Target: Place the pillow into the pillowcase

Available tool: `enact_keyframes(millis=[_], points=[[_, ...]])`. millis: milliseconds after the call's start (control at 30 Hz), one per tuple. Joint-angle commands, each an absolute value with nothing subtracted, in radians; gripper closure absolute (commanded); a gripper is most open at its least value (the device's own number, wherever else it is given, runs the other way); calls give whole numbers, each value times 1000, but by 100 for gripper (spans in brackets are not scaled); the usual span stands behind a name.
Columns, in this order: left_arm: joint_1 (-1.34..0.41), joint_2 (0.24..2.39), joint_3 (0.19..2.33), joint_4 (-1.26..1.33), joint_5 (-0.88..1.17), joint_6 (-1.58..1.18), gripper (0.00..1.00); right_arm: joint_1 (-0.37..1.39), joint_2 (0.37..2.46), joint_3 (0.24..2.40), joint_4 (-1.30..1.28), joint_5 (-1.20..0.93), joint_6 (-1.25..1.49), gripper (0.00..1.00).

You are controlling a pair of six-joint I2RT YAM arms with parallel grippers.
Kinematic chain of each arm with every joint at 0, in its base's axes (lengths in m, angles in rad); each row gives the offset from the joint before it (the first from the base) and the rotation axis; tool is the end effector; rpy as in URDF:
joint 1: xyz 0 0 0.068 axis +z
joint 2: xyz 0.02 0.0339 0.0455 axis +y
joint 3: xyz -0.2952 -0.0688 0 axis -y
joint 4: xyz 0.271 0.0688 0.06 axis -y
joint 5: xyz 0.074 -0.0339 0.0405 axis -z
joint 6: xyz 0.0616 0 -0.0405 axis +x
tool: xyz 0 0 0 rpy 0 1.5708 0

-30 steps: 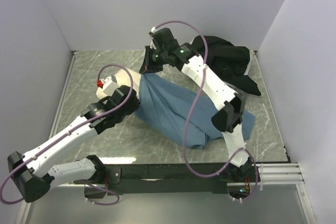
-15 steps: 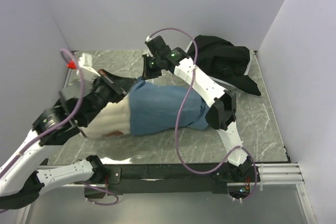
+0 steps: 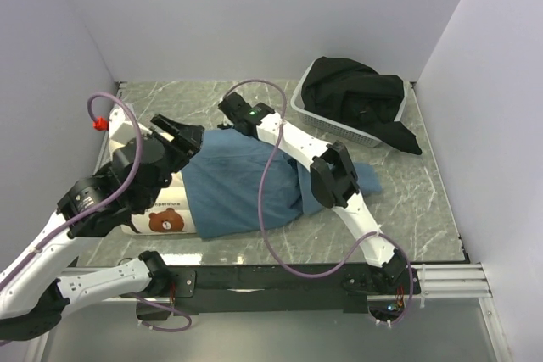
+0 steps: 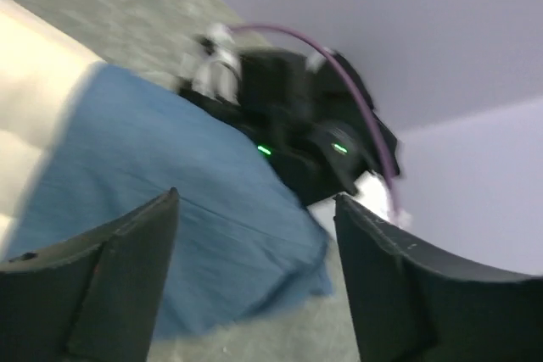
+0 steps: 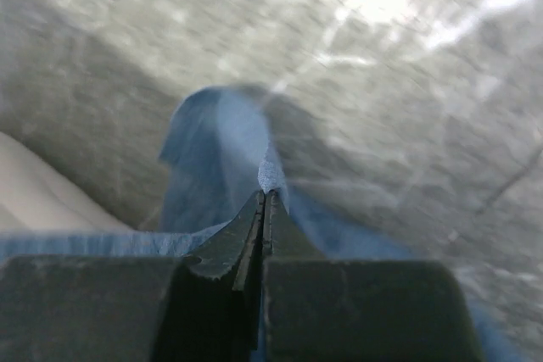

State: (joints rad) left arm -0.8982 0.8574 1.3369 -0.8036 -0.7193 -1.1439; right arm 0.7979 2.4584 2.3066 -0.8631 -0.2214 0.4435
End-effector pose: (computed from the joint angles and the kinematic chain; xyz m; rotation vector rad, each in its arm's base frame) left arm 0.1275 -0.0949 0.4766 -0.7094 1.7411 -0.7561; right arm 0.4069 0.4366 0.2043 -0.5666 2.6725 0.7000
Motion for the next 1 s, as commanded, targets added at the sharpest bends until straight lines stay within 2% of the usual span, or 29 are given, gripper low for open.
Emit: enact_keyframes(millis=[0,100,133,200,233,300,333,400,433,500,533,567,667,800,867,900,967], points=[[-897,828,1304,-953,-1021,-1236,14,802,2369,2215,-791,-203,431,99],[-847,836,1241,-872,-964,-1194,10,804,2341,2227,-811,-128,429,86],[-798,844,1206,-861,-934,-1180,9,802,2324,2221,-808,-102,430,72],[-727,873,1163,-835,-822,-1137,6,802,2249,2182,-784,-25,428,54],[-641,879,1146,-789,-768,-1114,5,802,2218,2165,-772,-2,426,40],[-536,873,1086,-714,-639,-1031,5,802,2134,2137,-753,112,433,27],[-426,868,1068,-657,-526,-1011,5,801,2106,2135,-750,148,434,20],[-312,864,1025,-618,-413,-963,4,801,2036,2140,-756,228,443,15],[-202,865,1013,-606,-318,-951,3,799,2013,2140,-761,251,448,11],[-93,882,974,-575,-215,-922,1,805,1956,2131,-778,296,471,9],[7,890,959,-563,-154,-914,0,810,1942,2125,-784,313,482,3],[64,896,942,-537,-67,-905,0,827,1928,2115,-794,330,489,2],[192,911,878,-503,18,-884,1,857,1893,2068,-810,371,517,2],[262,922,781,-444,54,-873,1,986,1844,1910,-733,370,561,4],[281,930,755,-431,55,-876,1,1031,1865,1904,-710,364,587,6],[284,942,732,-419,52,-876,0,1049,1908,1925,-713,356,597,12],[294,953,716,-417,46,-877,1,1089,1959,1960,-736,333,620,15]])
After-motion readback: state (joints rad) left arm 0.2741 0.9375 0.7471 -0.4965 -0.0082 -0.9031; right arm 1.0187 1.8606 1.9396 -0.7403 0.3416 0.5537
